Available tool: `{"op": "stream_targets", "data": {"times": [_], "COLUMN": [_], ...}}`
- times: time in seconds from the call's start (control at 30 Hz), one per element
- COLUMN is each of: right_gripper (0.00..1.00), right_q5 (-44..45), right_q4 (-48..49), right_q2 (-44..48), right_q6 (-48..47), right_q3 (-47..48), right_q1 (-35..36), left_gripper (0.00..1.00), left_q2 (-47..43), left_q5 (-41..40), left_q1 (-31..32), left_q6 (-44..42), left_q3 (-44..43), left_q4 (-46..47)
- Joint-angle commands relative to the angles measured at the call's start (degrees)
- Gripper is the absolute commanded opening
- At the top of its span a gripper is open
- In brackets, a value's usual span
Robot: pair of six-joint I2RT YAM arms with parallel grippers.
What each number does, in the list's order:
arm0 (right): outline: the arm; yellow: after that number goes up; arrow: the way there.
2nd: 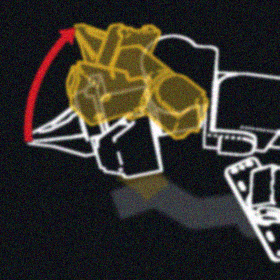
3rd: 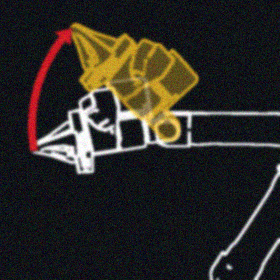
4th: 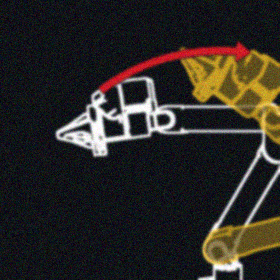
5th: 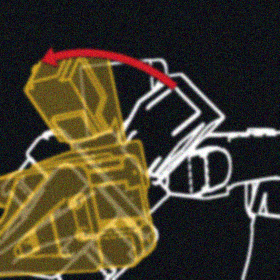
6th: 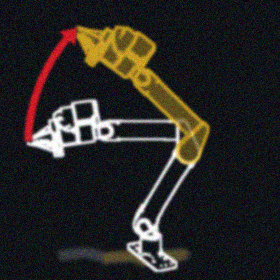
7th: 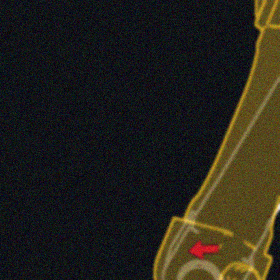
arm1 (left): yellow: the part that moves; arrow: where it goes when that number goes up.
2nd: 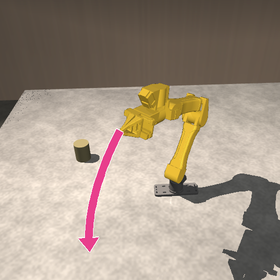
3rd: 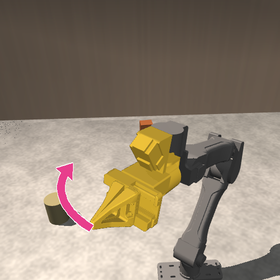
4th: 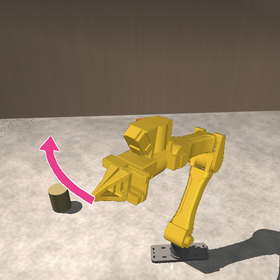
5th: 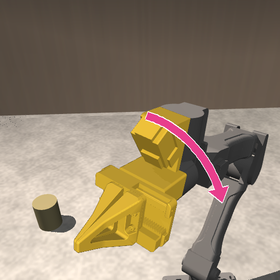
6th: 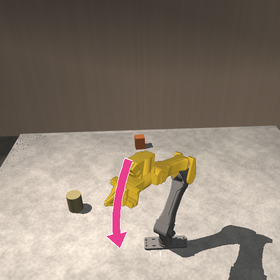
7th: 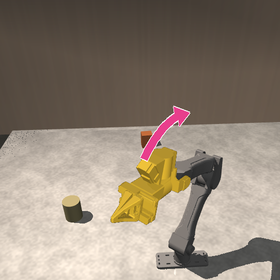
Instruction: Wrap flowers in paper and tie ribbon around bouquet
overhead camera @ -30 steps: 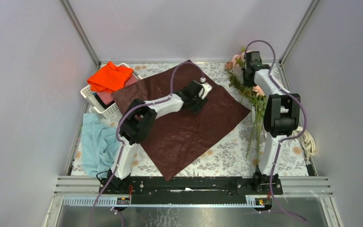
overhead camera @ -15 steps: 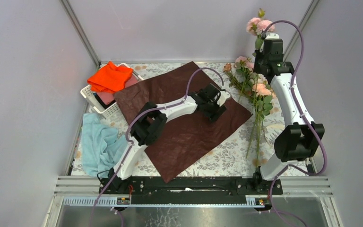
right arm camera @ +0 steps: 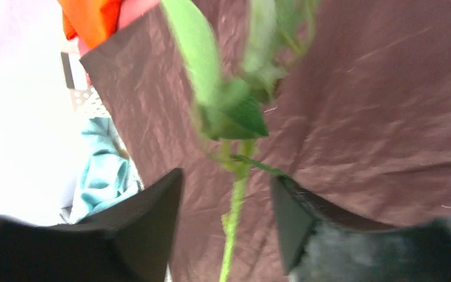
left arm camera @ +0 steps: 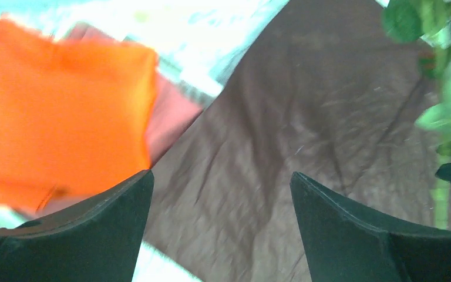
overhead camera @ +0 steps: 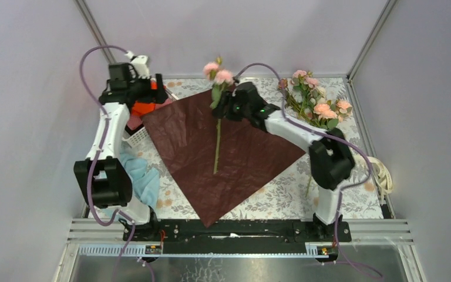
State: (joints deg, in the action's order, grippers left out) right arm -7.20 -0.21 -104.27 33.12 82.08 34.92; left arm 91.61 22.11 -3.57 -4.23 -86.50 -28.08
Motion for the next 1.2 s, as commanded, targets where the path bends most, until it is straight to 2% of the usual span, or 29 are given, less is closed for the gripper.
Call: {"op": "stream_targets", "data": {"times": [0.0, 0.1, 0.17, 0.27, 0.37, 0.47, 0.6, 0.73, 0.83, 1.0, 1.1, 1.17], "right_gripper": [0.80, 0.98, 1.00, 1.00, 1.00, 1.00, 0.99, 1.00, 1.00, 0.99, 0.95, 0.89], "right_q5": [-4.9, 2.1, 6.5, 11.4, 7.8, 2.6, -6.9, -9.3, -9.9, -19.9, -24.1, -26.5], "right_q4": [-0.4, -9.9, -14.4, -21.0, -19.2, -13.4, -15.9, -23.6, -24.0, -23.6, -24.9, -25.5], "right_q2": [-8.4, -5.5, -0.4, 7.8, 14.9, 17.0, 7.6, -3.4, -6.8, -12.3, -14.4, -14.6], "right_q6": [5.3, -4.6, -10.2, -13.3, -13.5, -16.5, -23.8, -29.2, -31.6, -32.9, -34.2, -34.7], "right_q3": [8.4, 7.2, 2.6, -7.0, -18.1, -23.1, -13.8, -2.6, -0.2, 2.6, 3.6, 3.4], "right_q1": [1.9, 0.8, -3.1, -13.7, -25.4, -32.3, -33.8, -34.4, -34.7, -34.7, -34.7, -34.7], "left_gripper": [0.96, 0.99, 0.99, 0.99, 0.99, 0.99, 0.99, 0.99, 0.97, 0.95, 0.93, 0.92], "left_q2": [-1.2, -2.3, -3.5, -5.5, -6.8, -7.6, -7.7, -6.8, -4.9, -2.1, -1.2, -0.5], "left_q5": [3.0, 0.4, -0.5, -2.3, -3.2, -2.8, -0.7, 1.6, 2.5, 9.3, 11.6, 10.8], "left_q1": [-7.4, -11.9, -12.8, -12.9, -13.0, -13.0, -13.0, -13.0, -13.0, -13.0, -12.5, -11.6], "left_q6": [-2.0, -4.0, -5.5, -7.9, -8.3, -8.1, -7.3, -5.3, -4.1, -3.3, -2.2, -1.8], "left_q3": [7.1, 11.1, 13.8, 17.5, 20.8, 23.6, 25.9, 29.1, 30.5, 32.2, 33.9, 34.4], "left_q4": [-5.5, -5.6, -5.7, -5.5, -4.8, -4.0, -3.1, 0.9, 3.1, 7.3, 10.7, 12.5]}}
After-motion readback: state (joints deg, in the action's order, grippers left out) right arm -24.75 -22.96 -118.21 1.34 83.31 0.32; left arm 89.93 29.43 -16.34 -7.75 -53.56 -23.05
